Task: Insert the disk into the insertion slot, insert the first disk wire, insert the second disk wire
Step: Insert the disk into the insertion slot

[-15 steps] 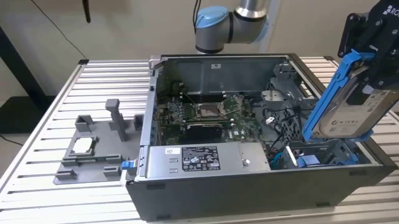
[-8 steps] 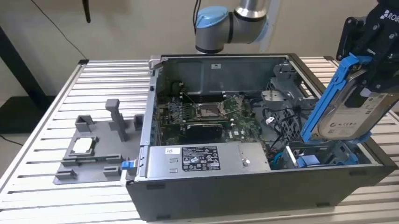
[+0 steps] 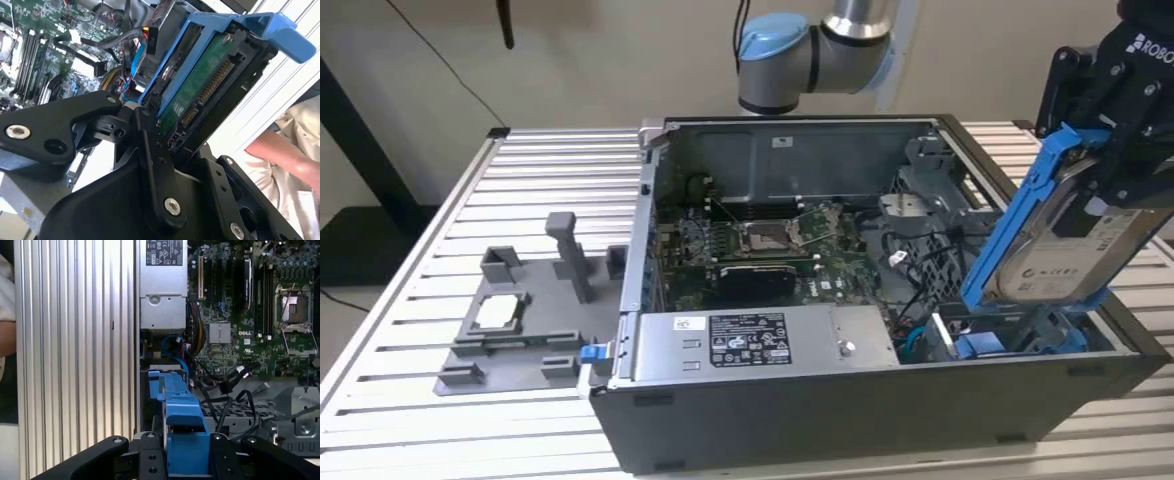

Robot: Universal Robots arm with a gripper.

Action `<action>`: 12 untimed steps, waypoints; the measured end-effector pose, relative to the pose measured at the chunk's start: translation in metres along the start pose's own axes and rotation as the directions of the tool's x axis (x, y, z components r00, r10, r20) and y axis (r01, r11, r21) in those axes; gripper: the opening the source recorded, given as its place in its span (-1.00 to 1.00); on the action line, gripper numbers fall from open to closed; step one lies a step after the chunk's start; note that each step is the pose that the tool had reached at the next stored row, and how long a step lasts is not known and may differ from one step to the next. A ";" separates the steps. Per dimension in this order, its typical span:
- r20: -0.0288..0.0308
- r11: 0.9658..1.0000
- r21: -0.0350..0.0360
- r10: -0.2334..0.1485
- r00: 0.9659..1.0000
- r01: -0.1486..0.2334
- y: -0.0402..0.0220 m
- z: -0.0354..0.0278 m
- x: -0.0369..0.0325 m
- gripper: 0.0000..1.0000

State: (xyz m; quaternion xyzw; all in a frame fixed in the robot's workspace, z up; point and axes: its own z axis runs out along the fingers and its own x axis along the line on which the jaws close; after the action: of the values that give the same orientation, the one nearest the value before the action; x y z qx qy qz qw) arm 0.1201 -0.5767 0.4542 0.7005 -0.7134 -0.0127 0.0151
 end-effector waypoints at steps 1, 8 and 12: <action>0.000 1.000 0.000 0.000 1.000 0.000 -0.0001 0.0011 0.0000 -0.36; 0.003 1.000 0.000 0.000 1.000 0.000 -0.0014 0.0098 0.0022 -0.36; 0.014 1.000 0.000 -0.001 1.000 0.001 -0.0017 0.0154 0.0026 -0.36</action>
State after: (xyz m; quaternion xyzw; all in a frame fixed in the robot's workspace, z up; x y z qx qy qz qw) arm 0.1212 -0.5794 0.4388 0.7006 -0.7133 -0.0176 0.0104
